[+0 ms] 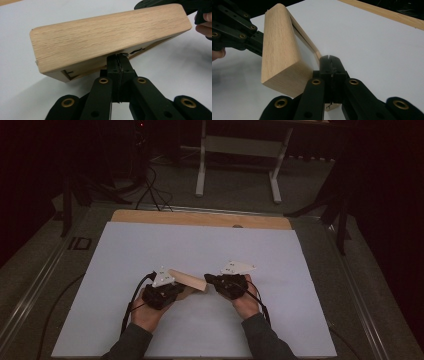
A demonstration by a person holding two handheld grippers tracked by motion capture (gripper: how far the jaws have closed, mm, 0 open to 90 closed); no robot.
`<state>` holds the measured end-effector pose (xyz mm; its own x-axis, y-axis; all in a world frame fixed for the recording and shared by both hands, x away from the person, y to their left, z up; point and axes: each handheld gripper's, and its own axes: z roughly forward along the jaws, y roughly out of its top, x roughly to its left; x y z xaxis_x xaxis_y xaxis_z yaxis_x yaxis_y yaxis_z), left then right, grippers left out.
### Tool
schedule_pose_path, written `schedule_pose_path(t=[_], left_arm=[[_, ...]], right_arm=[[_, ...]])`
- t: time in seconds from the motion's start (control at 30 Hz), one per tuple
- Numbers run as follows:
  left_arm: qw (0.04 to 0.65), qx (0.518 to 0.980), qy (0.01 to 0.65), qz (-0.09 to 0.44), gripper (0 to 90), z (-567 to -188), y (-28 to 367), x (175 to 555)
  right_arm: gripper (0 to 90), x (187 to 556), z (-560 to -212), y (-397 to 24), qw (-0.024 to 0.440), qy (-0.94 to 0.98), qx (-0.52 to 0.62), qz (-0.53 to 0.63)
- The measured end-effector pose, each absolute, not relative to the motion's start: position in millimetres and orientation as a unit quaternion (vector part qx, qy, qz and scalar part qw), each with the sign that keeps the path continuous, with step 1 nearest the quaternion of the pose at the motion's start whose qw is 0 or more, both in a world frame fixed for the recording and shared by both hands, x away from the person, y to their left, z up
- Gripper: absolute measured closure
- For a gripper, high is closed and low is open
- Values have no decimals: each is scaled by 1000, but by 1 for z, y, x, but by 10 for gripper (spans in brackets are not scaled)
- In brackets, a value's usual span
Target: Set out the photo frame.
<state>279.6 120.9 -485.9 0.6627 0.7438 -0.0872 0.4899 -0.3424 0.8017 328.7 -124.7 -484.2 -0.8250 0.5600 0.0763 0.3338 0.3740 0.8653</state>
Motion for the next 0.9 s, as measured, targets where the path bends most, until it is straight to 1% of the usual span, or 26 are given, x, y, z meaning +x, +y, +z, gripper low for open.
schedule_pose_path(t=[0.9], left_arm=[[426,811,374,145,896,-487,115,277]], right_arm=[[897,322,-483,-122,112,827,263,485]])
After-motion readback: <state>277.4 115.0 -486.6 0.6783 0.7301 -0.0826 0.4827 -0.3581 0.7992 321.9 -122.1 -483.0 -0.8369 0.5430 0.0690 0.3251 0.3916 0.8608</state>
